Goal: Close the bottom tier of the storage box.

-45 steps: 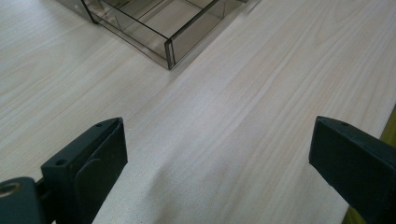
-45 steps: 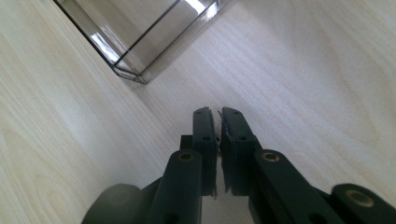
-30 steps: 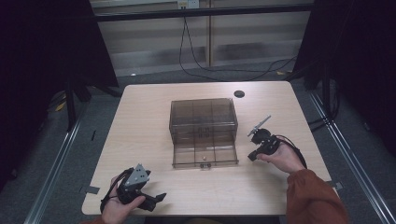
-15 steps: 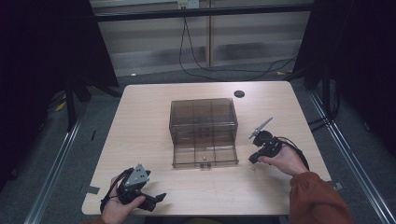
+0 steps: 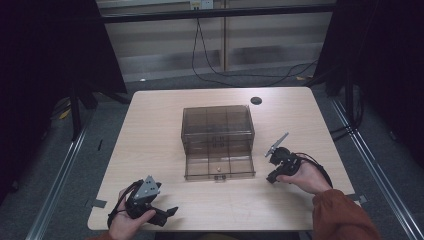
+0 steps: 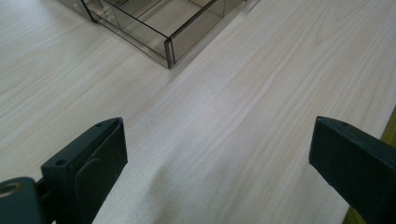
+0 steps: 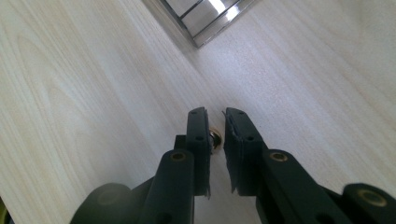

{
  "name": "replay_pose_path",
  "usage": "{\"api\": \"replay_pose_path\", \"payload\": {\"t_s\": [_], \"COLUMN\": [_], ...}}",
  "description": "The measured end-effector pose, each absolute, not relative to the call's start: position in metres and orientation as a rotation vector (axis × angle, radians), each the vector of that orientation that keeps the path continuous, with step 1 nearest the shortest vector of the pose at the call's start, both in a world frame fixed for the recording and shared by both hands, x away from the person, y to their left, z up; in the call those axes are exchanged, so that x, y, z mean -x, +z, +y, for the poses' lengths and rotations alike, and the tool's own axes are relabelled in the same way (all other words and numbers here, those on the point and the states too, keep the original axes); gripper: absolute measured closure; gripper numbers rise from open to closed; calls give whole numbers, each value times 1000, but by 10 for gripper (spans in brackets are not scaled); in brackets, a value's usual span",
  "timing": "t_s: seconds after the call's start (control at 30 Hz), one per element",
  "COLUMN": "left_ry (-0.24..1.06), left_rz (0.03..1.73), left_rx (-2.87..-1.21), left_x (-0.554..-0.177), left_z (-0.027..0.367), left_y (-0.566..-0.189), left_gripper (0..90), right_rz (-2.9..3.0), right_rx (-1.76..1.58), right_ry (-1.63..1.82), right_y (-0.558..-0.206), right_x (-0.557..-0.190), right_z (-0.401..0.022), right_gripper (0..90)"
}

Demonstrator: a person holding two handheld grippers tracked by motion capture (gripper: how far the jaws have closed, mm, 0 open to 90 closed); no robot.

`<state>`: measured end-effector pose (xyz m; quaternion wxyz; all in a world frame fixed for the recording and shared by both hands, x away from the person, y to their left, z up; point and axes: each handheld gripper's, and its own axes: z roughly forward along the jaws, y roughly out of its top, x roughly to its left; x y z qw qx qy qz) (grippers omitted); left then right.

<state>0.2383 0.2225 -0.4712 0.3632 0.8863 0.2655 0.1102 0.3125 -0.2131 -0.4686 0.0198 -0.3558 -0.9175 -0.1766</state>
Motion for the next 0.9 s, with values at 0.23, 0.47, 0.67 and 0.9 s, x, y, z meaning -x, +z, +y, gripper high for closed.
{"api": "replay_pose_path", "payload": {"t_s": [0.23,0.47,0.67,0.9], "left_ry": [283,285,285,283], "left_rz": [687,689,694,695], "left_rx": [-2286,-2277,-2282,-2283], "left_x": [-238,-238,-238,-238], "left_z": [223,222,222,222], "left_y": [-471,-471,-471,-471], "left_gripper": [43,44,44,43], "right_rz": [-2860,-2849,-2844,-2838], "right_rx": [1102,1129,1132,1144], "right_ry": [-530,-518,-532,-559], "right_y": [-472,-471,-472,-468], "right_x": [-314,-315,-317,-318], "right_z": [-210,-209,-210,-211], "right_gripper": [843,852,871,878]}}
